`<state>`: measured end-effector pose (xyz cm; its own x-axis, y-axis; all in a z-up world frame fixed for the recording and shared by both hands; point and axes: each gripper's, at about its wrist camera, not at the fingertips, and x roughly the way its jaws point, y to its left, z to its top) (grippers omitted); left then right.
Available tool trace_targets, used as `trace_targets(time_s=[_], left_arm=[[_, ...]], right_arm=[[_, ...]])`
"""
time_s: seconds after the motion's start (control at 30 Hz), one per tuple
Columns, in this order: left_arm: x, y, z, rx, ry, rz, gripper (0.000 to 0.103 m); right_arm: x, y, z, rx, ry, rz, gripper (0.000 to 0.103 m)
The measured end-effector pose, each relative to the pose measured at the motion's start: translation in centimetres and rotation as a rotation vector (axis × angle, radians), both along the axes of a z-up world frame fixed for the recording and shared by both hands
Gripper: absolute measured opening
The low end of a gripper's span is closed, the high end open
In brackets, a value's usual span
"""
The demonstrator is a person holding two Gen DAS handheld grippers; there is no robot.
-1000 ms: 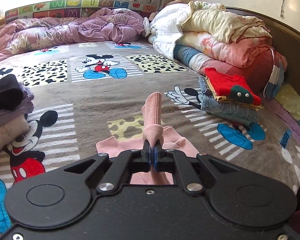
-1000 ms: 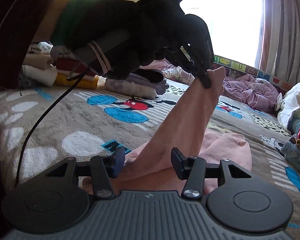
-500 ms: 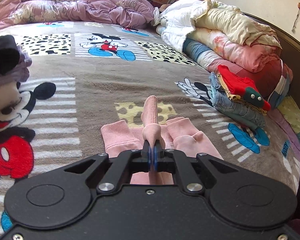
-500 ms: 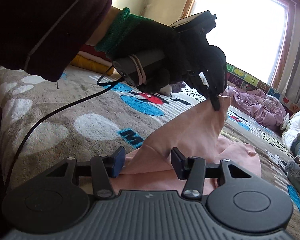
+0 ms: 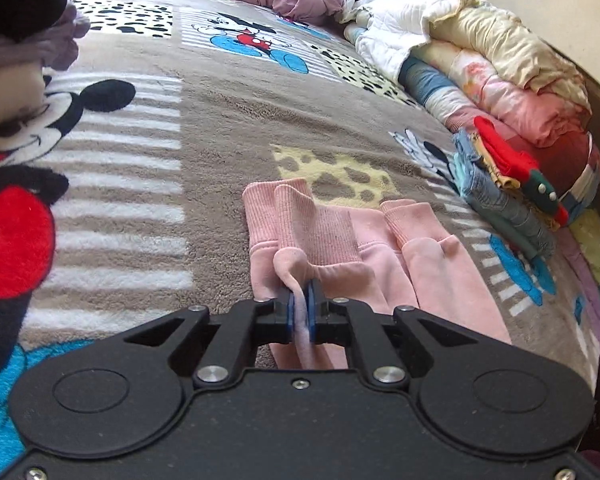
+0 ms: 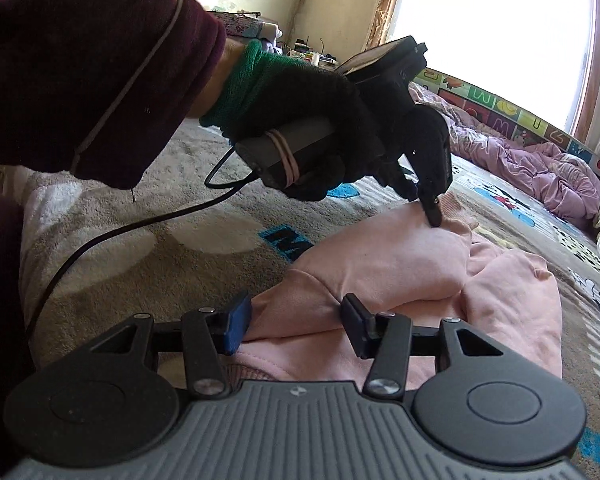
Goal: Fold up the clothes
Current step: 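Fold the sleeve over the sweatshirt body and open the left tool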
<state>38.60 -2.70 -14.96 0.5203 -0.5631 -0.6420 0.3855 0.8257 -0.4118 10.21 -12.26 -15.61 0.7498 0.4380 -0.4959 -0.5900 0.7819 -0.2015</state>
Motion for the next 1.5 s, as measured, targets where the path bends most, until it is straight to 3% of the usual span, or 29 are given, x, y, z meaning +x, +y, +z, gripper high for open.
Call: trace_targets(time_s=[0.2, 0.33, 0.4, 0.47, 0.57, 0.7, 0.77, 0.9, 1.1, 1.17, 1.23, 1.27, 1.5], left_arm=[[0.0, 0.5, 0.0, -0.027, 0.001, -0.002, 0.004], [0.0, 0.9, -0.3, -0.078, 0.018, -0.001, 0.004], [0.1, 0.9, -0.6, -0.092, 0.027, 0.004, 0.004], [0.1, 0.9, -0.6, -0.104, 0.028, 0.012, 0.004], [0.0, 1.2, -0.1, -0.152, -0.003, 0.022, 0.003], [-0.1, 1.7, 0.2, -0.302, -0.024, 0.02, 0.002], [0.1, 1.5, -0.3, -0.341, -0.006, 0.031, 0.002], [1.4, 0.7, -2.7, -0.252, 0.102, 0.066, 0.005], [1.1, 1.3, -1.9, -0.275, 0.093, 0.089, 0.006], [0.8, 1.5, -1.4, -0.279, 0.079, 0.094, 0.014], [0.3, 2.0, -0.5, -0.245, 0.045, 0.118, 0.016], [0.1, 2.1, -0.1, -0.228, 0.029, 0.117, 0.022], [-3.1, 0.2, 3.7, -0.029, -0.193, 0.024, 0.023]], right_arm=[[-1.1, 0.4, 1.3, -0.005, -0.08, -0.007, 0.052], [-1.4, 0.9, 1.7, 0.034, -0.154, -0.003, 0.06], [-0.9, 1.2, 1.4, 0.034, -0.106, 0.024, 0.061], [0.1, 1.8, 0.4, -0.021, -0.001, 0.055, 0.063], [0.3, 1.4, 0.5, -0.005, 0.011, 0.05, 0.063], [0.4, 1.1, 0.4, 0.0, 0.018, 0.045, 0.063], [0.5, 0.9, 0.4, 0.001, 0.028, 0.044, 0.063], [0.9, 0.6, 0.5, 0.017, 0.057, 0.04, 0.064], [0.9, 0.5, 0.9, 0.019, 0.063, 0.036, 0.064], [0.9, 0.4, 1.0, 0.021, 0.064, 0.034, 0.064], [0.9, 0.3, 0.9, 0.027, 0.066, 0.031, 0.064], [0.7, 0.4, 0.8, 0.024, 0.064, 0.03, 0.064], [-0.5, 0.7, 0.6, -0.002, 0.006, 0.018, 0.064]])
